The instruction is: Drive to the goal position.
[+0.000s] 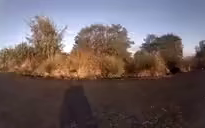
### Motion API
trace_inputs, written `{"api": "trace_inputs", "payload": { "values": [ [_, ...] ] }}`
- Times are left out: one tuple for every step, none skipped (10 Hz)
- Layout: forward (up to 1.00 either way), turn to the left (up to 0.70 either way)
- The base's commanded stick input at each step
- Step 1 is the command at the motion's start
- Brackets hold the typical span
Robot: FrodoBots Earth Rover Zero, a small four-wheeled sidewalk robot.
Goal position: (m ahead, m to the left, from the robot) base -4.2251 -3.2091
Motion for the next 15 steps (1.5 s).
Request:
{"api": "trace_inputs", "payload": {
  "values": [
    [0.70,-0.35],
    [0.70,-0.35],
    [0.70,-0.35],
    [0.70,-0.35],
    [0.70,-0.35],
    [0.70,-0.35],
    [0.70,-0.35],
    [0.70,-0.35],
    [0.70,-0.35],
    [0.70,-0.35],
    [0.70,-0.35],
    [0.70,-0.35],
    [0.70,-0.35],
    [0.70,-0.35],
    [0.70,-0.35]
  ]
}}
